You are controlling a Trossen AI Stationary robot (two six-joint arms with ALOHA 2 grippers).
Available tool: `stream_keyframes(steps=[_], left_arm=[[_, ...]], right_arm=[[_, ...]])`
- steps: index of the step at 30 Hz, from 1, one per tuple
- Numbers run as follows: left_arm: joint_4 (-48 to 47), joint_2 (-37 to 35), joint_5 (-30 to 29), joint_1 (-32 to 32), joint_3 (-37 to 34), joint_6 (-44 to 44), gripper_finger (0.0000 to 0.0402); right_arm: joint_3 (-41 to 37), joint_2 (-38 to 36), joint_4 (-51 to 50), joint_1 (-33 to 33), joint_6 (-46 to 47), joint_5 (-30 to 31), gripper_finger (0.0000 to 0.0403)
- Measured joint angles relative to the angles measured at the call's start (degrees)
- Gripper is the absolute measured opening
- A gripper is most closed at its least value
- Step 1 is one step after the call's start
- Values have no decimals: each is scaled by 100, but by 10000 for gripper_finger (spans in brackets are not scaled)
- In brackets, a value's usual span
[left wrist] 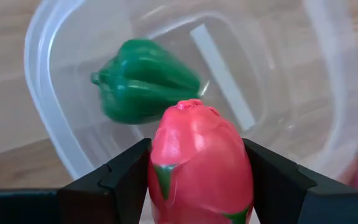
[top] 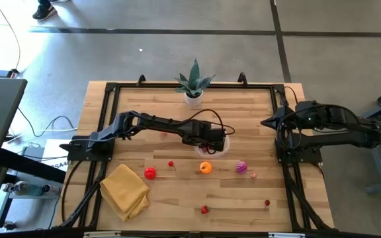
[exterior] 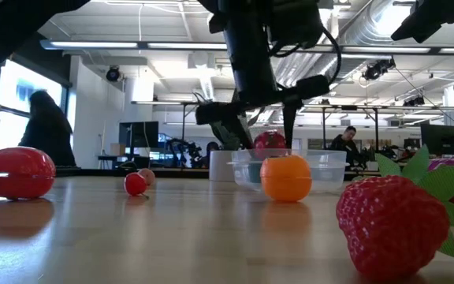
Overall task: Pick and placing Produce into tupperware
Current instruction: Put the dragon fruit into the transparent bin
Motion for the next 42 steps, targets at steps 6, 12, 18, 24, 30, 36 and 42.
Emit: stream_keyframes(steps=[6, 12, 18, 24, 30, 36, 42], left_arm=[[-14, 76, -24, 7, -3, -42, 218], [1, 123, 2, 7, -4, -42, 231], [9, 118, 2, 7, -4, -40, 233], [18, 117, -2, 7, -4, -34, 234], [33, 116, -46, 7, -4, 25, 234], [90, 116, -113, 7, -4, 107, 234], [61, -46, -216, 7, -4, 107, 234]], right_arm=[[0, -1, 0, 0, 0, 0, 0], [0, -1, 0, 0, 0, 0, 0], [0, 0, 0, 0, 0, -2, 0], [0, -1, 0, 0, 1, 0, 0], [0, 0, 0, 0, 0, 0, 0], [0, 0, 0, 0, 2, 0, 0], [0, 0, 0, 0, 0, 0, 0]])
